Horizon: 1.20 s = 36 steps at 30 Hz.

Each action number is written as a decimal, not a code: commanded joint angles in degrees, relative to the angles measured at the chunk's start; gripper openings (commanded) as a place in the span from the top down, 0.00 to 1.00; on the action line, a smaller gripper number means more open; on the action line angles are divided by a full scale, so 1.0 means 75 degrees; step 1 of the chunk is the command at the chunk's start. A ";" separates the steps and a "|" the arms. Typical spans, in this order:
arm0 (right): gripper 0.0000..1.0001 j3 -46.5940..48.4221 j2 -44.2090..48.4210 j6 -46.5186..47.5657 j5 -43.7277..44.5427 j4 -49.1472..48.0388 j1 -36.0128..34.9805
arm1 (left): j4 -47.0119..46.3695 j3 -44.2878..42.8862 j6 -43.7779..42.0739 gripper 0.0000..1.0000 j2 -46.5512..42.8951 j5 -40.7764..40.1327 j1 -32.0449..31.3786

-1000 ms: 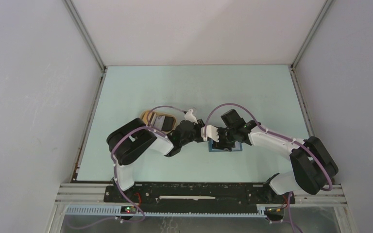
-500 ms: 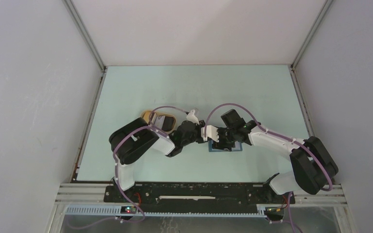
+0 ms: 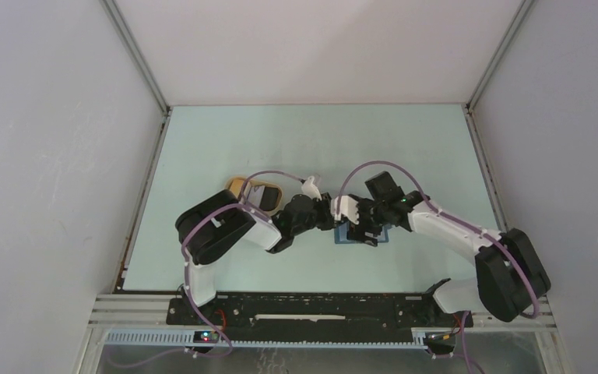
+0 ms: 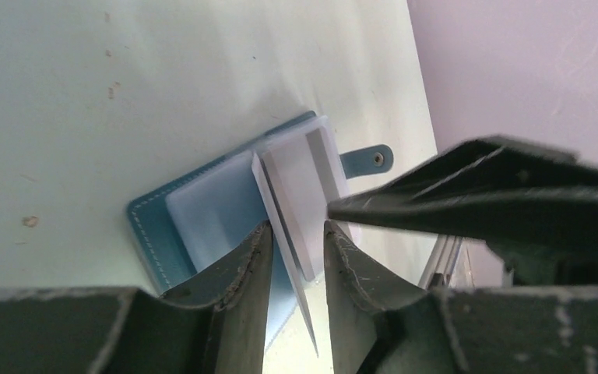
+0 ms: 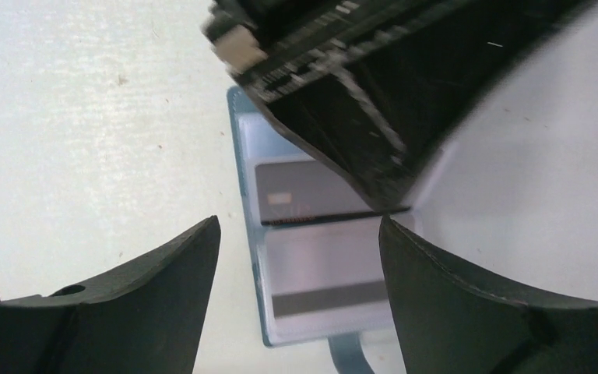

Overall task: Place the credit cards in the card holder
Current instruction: Turn over the card slot in the card holder.

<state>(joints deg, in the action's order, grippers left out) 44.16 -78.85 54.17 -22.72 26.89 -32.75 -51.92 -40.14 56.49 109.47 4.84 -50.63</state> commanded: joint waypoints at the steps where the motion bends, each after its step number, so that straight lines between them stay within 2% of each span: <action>1: 0.16 0.0227 0.0863 0.0326 -0.0911 0.0508 0.0639 | -0.0457 -0.0227 0.0106 0.65 -0.0083 0.0387 -0.0141; 6: 0.17 0.0670 0.1362 0.0439 -0.1712 0.1464 0.1472 | -0.0565 -0.0444 0.0115 0.65 0.0075 0.0667 -0.0219; 12: 0.23 0.1233 0.1231 -0.0717 -0.2430 0.1803 0.2404 | -0.0483 -0.0981 0.0033 0.64 0.0433 0.1107 -0.0391; 16: 0.28 0.1526 0.0996 -0.1408 -0.2400 0.1789 0.2663 | -0.0034 -0.1590 -0.0099 0.63 0.0820 0.1459 -0.0506; 23: 0.29 0.1540 0.0955 -0.2267 -0.2484 0.1462 0.2988 | 0.0940 -0.2098 -0.0426 0.62 0.1125 0.1430 -0.0493; 26: 0.33 0.1647 0.0814 -0.2510 -0.2795 0.1536 0.3145 | 0.1159 -0.2248 -0.0513 0.62 0.1239 0.1453 -0.0448; 30: 0.47 0.1809 0.0463 -0.3028 -0.3196 0.1618 0.3362 | 0.1520 -0.2381 -0.0724 0.62 0.1217 0.1412 -0.0411; 35: 0.80 0.1957 -0.0315 -0.3905 -0.3101 0.1497 0.3493 | 0.1649 -0.2211 -0.0934 0.66 0.0917 0.1226 -0.0402; 36: 0.84 0.1983 -0.0552 -0.4053 -0.3002 0.1460 0.3499 | 0.1649 -0.2153 -0.0969 0.66 0.0853 0.1203 -0.0413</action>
<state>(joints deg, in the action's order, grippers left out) 56.88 -78.65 30.65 -44.88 38.74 -7.07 -41.89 -55.68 52.56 118.37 15.20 -54.06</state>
